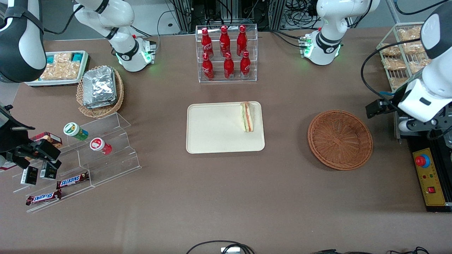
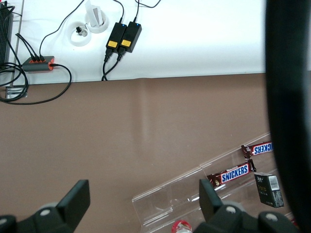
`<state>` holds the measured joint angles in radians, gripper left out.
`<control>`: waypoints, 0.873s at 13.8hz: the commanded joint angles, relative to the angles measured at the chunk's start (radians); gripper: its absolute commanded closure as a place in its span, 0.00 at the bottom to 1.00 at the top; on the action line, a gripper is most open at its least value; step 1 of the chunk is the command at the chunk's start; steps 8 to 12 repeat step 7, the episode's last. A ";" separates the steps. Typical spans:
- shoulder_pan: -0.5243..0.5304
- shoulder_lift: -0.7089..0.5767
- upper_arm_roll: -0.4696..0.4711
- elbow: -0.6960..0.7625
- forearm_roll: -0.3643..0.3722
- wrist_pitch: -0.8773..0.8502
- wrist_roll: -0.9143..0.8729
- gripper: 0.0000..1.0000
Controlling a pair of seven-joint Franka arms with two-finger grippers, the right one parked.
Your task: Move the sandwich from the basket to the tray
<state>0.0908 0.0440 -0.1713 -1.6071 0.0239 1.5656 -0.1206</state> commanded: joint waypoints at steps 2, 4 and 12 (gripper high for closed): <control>-0.013 -0.070 0.064 -0.031 -0.031 -0.038 0.119 0.01; -0.016 -0.076 0.075 -0.025 -0.047 -0.059 0.133 0.01; -0.016 -0.076 0.075 -0.024 -0.047 -0.059 0.136 0.01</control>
